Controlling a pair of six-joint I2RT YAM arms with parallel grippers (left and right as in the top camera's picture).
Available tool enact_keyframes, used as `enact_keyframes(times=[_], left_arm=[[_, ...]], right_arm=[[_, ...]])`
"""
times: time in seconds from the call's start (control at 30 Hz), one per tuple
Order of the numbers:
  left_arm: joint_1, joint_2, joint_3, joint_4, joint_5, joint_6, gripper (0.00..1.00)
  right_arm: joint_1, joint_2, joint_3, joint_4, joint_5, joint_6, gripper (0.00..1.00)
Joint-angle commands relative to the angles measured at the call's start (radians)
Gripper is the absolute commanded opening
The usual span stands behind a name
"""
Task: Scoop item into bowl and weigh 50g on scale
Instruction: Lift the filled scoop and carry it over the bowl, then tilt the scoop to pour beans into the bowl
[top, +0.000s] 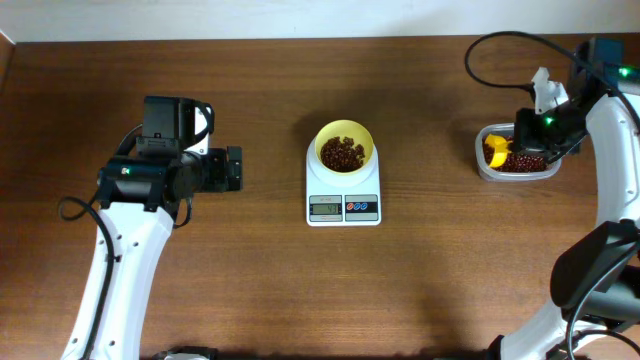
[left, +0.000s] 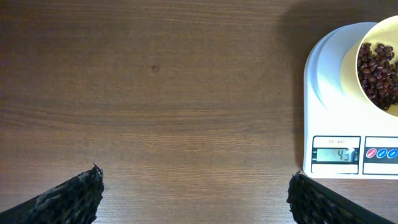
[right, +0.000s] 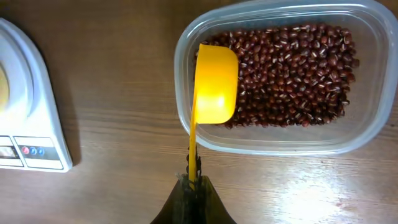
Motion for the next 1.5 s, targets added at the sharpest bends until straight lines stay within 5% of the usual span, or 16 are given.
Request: enact_keyframes(times=[0.0, 0.3, 0.57, 1.0, 1.27, 1.47], left_arm=[[0.004, -0.01, 0.004, 0.001, 0.004, 0.005, 0.99], [0.005, -0.01, 0.004, 0.001, 0.004, 0.005, 0.99], [0.004, -0.01, 0.004, 0.001, 0.004, 0.005, 0.99], [0.004, -0.01, 0.004, 0.001, 0.004, 0.005, 0.99], [0.004, -0.01, 0.004, 0.001, 0.004, 0.005, 0.99], [0.005, -0.01, 0.004, 0.001, 0.004, 0.005, 0.99]], right_arm=[[-0.053, 0.017, -0.01, -0.005, -0.088, 0.008, 0.04], [-0.276, 0.016, -0.01, -0.04, -0.222, 0.03, 0.04], [-0.407, 0.016, -0.01, -0.04, -0.674, 0.041, 0.04], [0.148, 0.016, -0.01, 0.232, -0.805, 0.03, 0.04], [0.399, 0.016, -0.01, 0.253, -0.396, -0.024, 0.04], [0.534, 0.016, -0.01, 0.25, -0.146, -0.207, 0.04]])
